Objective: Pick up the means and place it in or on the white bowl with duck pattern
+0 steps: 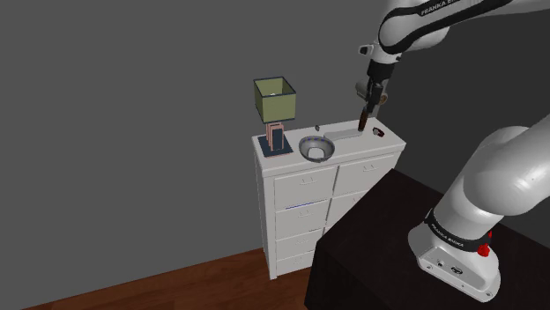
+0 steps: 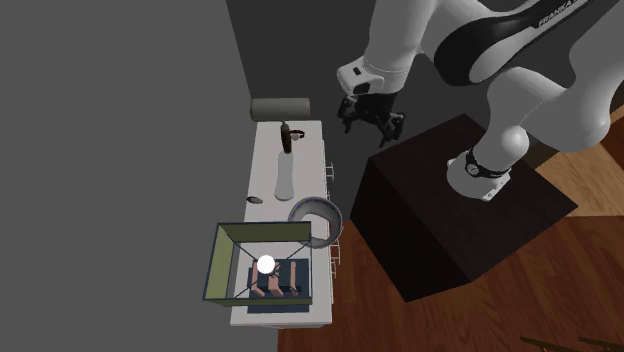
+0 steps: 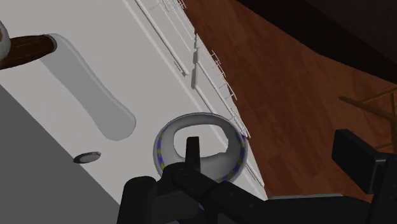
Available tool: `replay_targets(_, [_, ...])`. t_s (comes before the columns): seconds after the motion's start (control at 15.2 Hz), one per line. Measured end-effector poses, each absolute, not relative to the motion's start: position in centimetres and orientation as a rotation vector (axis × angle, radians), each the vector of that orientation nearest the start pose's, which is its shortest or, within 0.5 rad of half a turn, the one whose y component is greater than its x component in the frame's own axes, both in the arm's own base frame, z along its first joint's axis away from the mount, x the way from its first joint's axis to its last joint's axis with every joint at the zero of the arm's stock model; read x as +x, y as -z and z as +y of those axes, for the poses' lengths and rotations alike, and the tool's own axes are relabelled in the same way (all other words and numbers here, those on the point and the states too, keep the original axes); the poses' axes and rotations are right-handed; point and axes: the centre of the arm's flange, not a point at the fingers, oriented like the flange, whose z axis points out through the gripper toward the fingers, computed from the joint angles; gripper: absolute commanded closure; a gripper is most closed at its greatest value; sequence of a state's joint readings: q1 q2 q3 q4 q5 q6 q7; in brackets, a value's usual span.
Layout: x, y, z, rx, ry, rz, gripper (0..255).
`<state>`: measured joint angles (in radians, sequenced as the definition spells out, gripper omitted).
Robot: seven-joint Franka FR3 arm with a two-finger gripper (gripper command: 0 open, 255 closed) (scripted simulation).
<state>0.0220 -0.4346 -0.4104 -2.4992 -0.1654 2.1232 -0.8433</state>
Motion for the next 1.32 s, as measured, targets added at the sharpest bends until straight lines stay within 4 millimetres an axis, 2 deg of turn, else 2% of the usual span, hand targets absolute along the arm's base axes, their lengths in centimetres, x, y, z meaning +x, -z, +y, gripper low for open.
replay_targets(0.2, [39.8, -40.0, -18.8, -2.982, 0.060, -0.966, 0])
replay_targets(0.4, [41.5, -37.0, -21.8, -2.954, 0.052, -1.045, 0])
replay_targets(0.92, [46.5, -30.3, -27.3, -2.865, 0.031, -1.258, 0])
replay_targets(1.32, [50.8, -24.0, -31.0, -2.788, 0.014, -1.413, 0])
